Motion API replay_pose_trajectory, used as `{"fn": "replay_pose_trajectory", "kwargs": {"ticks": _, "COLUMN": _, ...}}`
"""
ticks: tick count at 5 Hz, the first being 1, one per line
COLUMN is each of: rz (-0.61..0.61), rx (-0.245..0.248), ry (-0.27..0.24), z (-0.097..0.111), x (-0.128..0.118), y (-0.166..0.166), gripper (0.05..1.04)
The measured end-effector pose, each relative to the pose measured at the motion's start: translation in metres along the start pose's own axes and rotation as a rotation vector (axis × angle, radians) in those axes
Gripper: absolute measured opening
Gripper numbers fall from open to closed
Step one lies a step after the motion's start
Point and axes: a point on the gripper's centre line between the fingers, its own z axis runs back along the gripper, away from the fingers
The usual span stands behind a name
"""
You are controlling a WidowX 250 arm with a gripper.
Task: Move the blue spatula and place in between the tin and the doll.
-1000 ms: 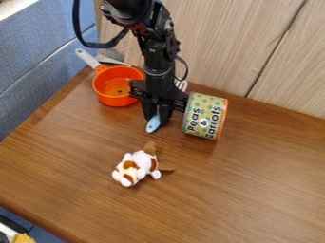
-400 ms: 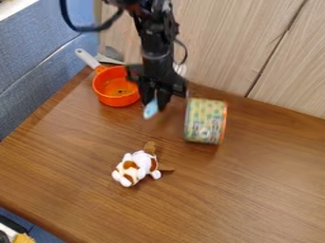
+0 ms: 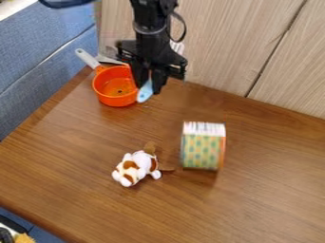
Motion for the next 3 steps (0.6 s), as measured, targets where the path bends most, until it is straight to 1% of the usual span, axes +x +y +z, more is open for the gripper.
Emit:
{"fn": "replay_pose_trajectory", "kwargs": {"ticks": 1, "rz": 0.017, "rx": 0.002, "ry": 0.053, "z": 0.019, "x": -0.036, "y": -0.008, "gripper": 0.324}}
{"fn": "replay_pose_trajectory", "kwargs": {"ticks": 2, "rz": 0.026, "rx": 0.007, "ry": 0.117, "z": 0.035, "x": -0.077, "y": -0.015, "gripper": 0.324}}
{"fn": "replay_pose_trajectory", "kwargs": {"ticks": 3, "rz": 0.045, "rx": 0.008, "ry": 0.198, "z": 0.044, "x": -0.111, "y": -0.022, "gripper": 0.324}}
